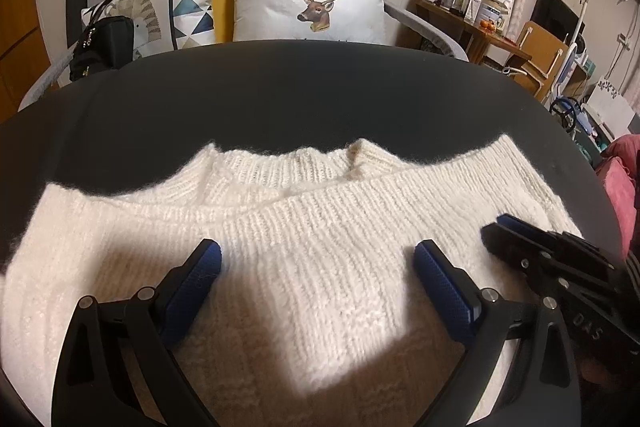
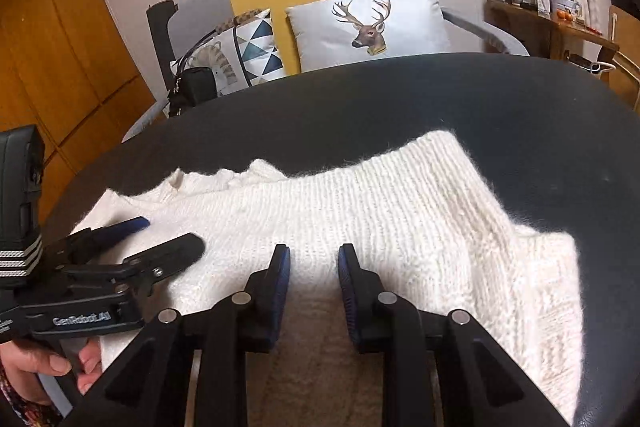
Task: Fold clothes
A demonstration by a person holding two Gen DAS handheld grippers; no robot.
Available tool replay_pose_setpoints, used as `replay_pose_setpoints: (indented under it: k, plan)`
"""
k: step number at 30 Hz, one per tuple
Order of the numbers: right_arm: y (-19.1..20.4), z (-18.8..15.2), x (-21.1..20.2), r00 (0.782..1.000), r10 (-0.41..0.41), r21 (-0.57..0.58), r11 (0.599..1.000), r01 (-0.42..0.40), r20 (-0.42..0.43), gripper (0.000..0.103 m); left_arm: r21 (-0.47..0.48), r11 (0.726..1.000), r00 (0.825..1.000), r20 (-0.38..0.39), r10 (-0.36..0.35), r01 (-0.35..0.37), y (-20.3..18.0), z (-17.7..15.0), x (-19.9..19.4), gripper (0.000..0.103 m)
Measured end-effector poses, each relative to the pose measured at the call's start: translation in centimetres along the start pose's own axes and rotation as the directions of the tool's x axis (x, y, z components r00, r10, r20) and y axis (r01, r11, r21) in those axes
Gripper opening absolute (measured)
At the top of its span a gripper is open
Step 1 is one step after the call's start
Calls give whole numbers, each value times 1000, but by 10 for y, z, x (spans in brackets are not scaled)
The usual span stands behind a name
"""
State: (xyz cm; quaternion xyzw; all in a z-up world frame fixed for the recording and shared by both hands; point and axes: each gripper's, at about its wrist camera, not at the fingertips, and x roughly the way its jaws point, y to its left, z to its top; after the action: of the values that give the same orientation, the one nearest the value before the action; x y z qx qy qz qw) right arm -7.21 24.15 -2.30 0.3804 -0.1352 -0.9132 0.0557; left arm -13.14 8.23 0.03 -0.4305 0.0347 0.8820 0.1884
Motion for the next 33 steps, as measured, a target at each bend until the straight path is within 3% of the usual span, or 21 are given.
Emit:
replay_pose_setpoints:
  k: [5, 8, 11, 13, 15, 17, 20, 22, 24, 26, 29, 33]
  plan:
    - [3, -2, -1, 1000, -10, -11, 1000, 10, 7, 24, -12, 997, 995, 68, 75, -75, 28, -13, -40, 99]
    - [6, -4, 0, 1000, -19, -18, 1000, 20, 10, 24, -61, 985, 978, 123, 167, -160, 65, -27, -65, 99]
    - [9, -5, 1, 999, -33, -29, 999, 34, 9, 24, -143, 958, 961, 87, 262, -249, 110, -48, -62, 99]
    - [13, -4, 1, 999, -52, -44, 998, 52, 5, 25, -236, 952, 978, 28, 205, -193, 146, -64, -49, 99]
    - [21, -2, -1, 996, -85, -60, 995, 85, -2, 26, -310, 945, 988, 78, 133, -102, 162, -70, -54, 99]
    - [35, 3, -11, 991, -129, -60, 990, 130, 27, 26, -299, 948, 987, 73, 140, -113, 160, -70, -54, 99]
    - [81, 15, -35, 991, 16, -94, 996, -3, 135, 23, -258, 953, 980, 73, 185, -161, 149, -69, -52, 100]
    - [123, 27, -28, 993, 98, -185, 979, -84, 68, 18, -270, 952, 981, 84, 173, -145, 151, -71, -53, 100]
    - [163, 34, -5, 976, 214, -234, 948, -217, -38, 18, -279, 952, 982, 95, 161, -129, 153, -74, -55, 100]
    - [188, 40, 18, 960, 263, -240, 930, -280, -101, 18, -280, 951, 981, 101, 164, -130, 156, -80, -57, 100]
    - [218, 41, 50, 945, 265, -282, 908, -311, -191, 18, -282, 948, 978, 100, 182, -148, 158, -83, -60, 100]
    - [247, 35, 86, 933, 223, -340, 886, -315, -282, 18, -306, 946, 983, 111, 146, -106, 169, -90, -73, 100]
